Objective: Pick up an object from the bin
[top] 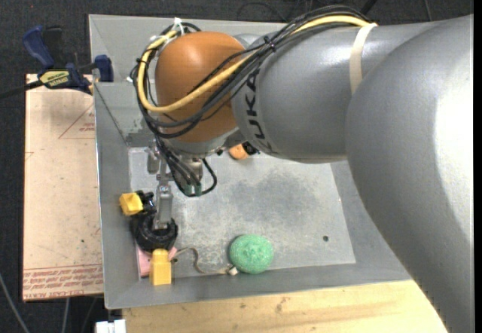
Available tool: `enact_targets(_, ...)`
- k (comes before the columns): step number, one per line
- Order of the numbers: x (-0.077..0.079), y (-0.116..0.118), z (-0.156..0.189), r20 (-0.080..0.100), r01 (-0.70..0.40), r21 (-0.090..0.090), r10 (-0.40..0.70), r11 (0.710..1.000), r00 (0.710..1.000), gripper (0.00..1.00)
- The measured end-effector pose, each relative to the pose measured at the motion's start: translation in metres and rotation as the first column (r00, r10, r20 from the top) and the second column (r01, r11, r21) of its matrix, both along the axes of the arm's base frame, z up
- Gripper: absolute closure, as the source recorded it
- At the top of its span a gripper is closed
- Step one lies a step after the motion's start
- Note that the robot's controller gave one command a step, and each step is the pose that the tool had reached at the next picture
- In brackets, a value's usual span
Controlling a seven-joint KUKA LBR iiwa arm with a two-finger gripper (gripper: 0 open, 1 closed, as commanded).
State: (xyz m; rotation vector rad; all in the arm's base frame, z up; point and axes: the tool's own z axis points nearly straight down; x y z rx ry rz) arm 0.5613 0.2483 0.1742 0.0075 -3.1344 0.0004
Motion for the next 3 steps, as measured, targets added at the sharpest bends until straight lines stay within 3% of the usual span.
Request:
enact_targets(1, 0.002, -0.001, 0.005, 0.007, 0.004, 0.002, -0.004, 1.0, 1.0, 0.0)
enact_targets(2, -0.003, -0.004, -0.055, 0.012, 0.02, 0.004, -0.02, 1.0, 1.0, 0.0)
enact_targets(3, 0.013, -0.004, -0.082, -0.003, 0.138, 0.011, -0.138, 0.99, 0.99, 0.0)
